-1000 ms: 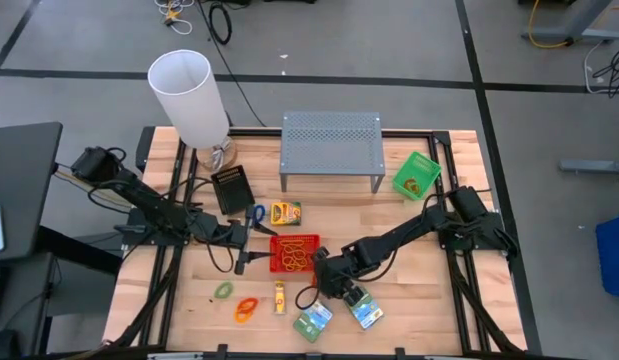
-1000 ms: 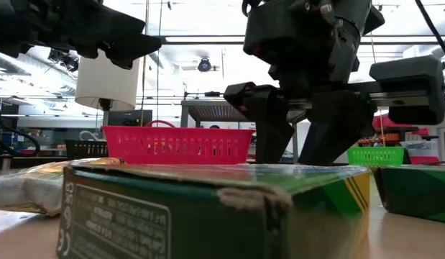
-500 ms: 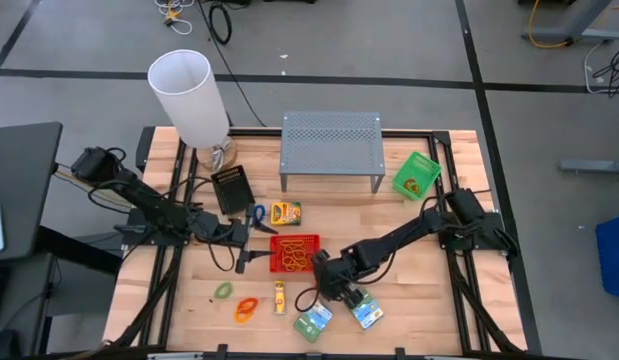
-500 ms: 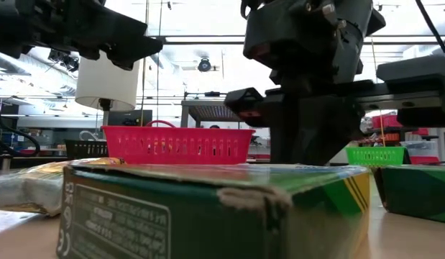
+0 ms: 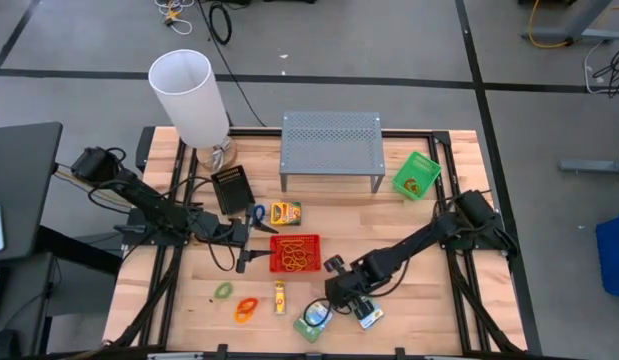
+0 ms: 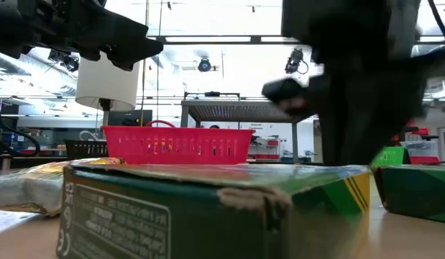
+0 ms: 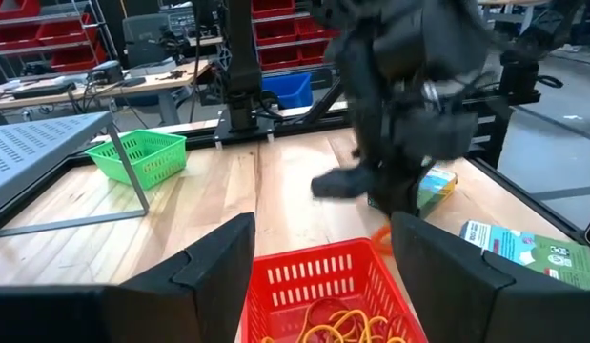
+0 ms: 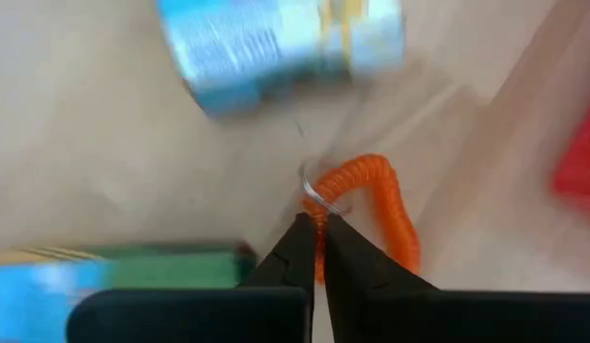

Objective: Pick & Place Office Desk Supplies
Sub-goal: Put the orange spring keychain into the green bin

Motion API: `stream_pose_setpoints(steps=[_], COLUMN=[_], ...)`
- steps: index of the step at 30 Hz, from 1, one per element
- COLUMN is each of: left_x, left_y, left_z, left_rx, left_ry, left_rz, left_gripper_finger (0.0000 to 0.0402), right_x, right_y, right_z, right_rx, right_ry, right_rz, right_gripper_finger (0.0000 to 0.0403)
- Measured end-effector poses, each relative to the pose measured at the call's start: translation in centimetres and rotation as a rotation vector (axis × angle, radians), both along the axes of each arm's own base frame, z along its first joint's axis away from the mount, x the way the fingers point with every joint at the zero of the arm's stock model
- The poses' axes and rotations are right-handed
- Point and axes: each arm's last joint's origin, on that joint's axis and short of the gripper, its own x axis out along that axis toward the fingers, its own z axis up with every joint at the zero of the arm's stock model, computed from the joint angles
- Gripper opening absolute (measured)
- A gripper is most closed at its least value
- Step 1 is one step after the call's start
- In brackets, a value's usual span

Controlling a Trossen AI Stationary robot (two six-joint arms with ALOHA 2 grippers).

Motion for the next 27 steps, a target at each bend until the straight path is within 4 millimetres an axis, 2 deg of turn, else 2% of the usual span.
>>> stream_pose_setpoints(steps=[9, 15, 18, 21, 27], left_x=[0.0, 0.0, 0.0, 0.0, 0.0], left_y=[0.0, 0.0, 0.0, 0.0, 0.0], left_z=[0.0, 0.0, 0.0, 0.0, 0.0], left_rx=[0.001, 0.002, 0.002, 0.005, 0.001], left_ry=[0.0, 0.001, 0.002, 0.0, 0.001], left_rz=[0.0, 0.0, 0.0, 0.0, -0.001], left_gripper_finger=[0.025, 0.025, 0.025, 0.025, 0.025], right_x=[-0.4, 0.5, 0.9, 0.8, -1.4], right_y=[1.3, 2.3, 2.2, 1.1, -2.3], right_z=[5.1, 7.9, 7.8, 7.0, 5.1], right_rx=[0.086, 0.228, 0.384, 0.523, 0.514], right_ry=[-0.236, -0.471, -0.606, -0.77, -0.964], right_rz=[-0.006, 0.105, 0.201, 0.234, 0.092], right_gripper_finger=[0.0008, 0.0007, 0.0007, 0.0007, 0.0007])
